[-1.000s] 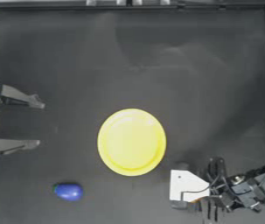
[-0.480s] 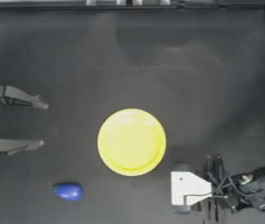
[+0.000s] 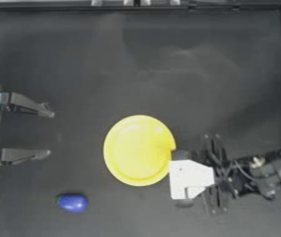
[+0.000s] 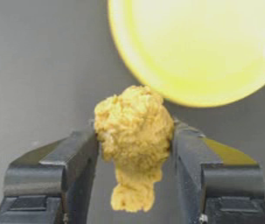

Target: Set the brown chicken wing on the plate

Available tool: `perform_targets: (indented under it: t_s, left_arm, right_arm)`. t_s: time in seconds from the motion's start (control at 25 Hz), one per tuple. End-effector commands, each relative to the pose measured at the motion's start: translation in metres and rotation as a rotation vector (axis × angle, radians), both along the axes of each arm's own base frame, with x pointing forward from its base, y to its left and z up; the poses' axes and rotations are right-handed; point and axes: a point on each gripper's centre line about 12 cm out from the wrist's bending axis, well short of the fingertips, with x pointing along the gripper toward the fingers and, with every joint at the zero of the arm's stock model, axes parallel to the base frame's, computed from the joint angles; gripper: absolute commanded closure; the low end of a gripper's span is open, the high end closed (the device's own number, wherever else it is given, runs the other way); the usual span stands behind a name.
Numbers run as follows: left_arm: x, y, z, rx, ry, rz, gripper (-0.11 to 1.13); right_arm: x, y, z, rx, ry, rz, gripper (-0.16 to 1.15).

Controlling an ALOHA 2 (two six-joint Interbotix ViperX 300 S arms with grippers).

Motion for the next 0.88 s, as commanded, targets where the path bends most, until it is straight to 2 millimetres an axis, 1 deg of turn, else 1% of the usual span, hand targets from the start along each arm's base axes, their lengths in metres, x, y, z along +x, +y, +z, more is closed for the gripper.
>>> perform_targets:
  t_s: [0.04, 0.12, 0.28, 0.44, 0.6, 0.88]
  left_arm:
    - [0.005, 0.000, 0.006, -0.001, -0.008, 0.002, -0.01]
    - [0.006, 0.000, 0.006, -0.001, -0.008, 0.002, -0.01]
    - [0.006, 0.000, 0.005, -0.003, 0.000, 0.002, -0.01]
    - [0.006, 0.000, 0.005, -0.002, 0.000, 0.002, -0.01]
    - [0.007, 0.000, 0.004, -0.002, 0.002, 0.002, -0.01]
    - [0.010, 0.000, 0.000, 0.000, 0.017, 0.002, -0.01]
  right_arm:
    - [0.014, -0.017, 0.028, -0.010, -0.079, 0.001, 0.73]
    - [0.022, -0.026, 0.032, -0.026, -0.089, 0.007, 0.73]
    - [0.040, -0.037, 0.030, -0.056, -0.085, 0.043, 0.73]
    - [0.061, -0.045, 0.017, -0.062, -0.068, 0.067, 0.74]
    - [0.075, -0.051, 0.003, -0.042, -0.063, 0.073, 0.74]
    - [0.089, -0.060, -0.021, -0.020, -0.031, 0.088, 0.74]
